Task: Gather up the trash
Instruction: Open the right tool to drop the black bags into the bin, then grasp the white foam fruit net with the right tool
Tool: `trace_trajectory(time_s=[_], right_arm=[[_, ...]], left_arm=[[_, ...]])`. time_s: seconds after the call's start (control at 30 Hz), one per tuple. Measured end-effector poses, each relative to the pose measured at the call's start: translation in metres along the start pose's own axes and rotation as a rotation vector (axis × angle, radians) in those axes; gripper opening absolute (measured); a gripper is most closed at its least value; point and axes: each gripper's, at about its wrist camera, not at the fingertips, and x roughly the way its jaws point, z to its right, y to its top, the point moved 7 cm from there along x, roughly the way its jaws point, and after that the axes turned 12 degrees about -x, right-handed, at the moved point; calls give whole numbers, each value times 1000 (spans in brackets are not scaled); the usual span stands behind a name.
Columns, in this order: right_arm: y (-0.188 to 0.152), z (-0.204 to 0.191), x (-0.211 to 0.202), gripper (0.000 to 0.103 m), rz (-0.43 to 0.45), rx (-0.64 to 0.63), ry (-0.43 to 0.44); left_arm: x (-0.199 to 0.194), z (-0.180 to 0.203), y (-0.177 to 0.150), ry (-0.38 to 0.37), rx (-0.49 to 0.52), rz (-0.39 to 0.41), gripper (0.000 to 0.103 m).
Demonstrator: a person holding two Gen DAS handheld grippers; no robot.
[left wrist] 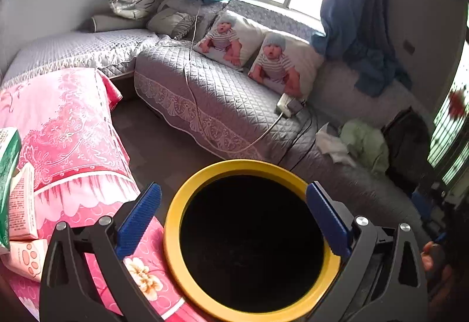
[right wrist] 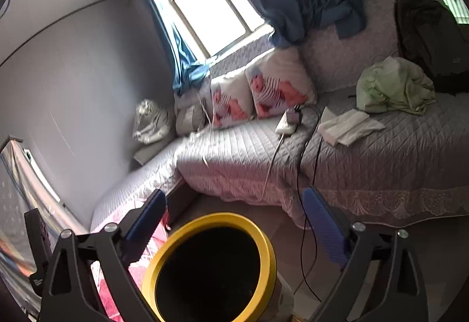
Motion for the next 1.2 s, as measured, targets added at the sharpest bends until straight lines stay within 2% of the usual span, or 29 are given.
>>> trace_trajectory(time_s=[0.07,0.1,0.23,0.4,0.53,0.67,0.77,0.87,0.93,0.97,1.03,1.13,1.2], right_arm=[[1,-5,-1,93,5,-11,16],[1,-12,-2,94,11,-16,52],[5,-45,-10,95,39,-81,157],[8,-100,-24,95,92,-213,270],[2,-140,-31,95,112,-297,349],[-12,-187,-34,95,97,-388,475],[-26,-226,-39,95,87,-464,589],[-54,-279,-48,95,54,-635,734],[-73,-307,-53,95,23,-717,824],[-83,-320,-55,95,3,-751,862],[-104,-347,-57,95,-33,-821,920],[-136,-384,-58,95,-95,-923,979],[-159,-405,-57,95,-139,-1013,1003]], left_arm=[[-7,-4,4,15,6,-2,95],[-11,-5,6,21,11,3,95],[-45,-10,17,-16,-4,68,95],[-123,-25,45,-112,-94,211,95],[-200,-38,67,-108,-92,356,95],[-283,-65,81,-50,-70,474,95],[-335,-96,81,-19,-74,520,95],[-382,-128,78,67,-60,568,95],[-420,-158,73,176,-56,623,95],[-431,-166,70,206,-60,637,95],[-463,-192,62,271,-90,673,95],[-505,-227,49,330,-164,720,95],[-534,-250,35,381,-221,781,95]])
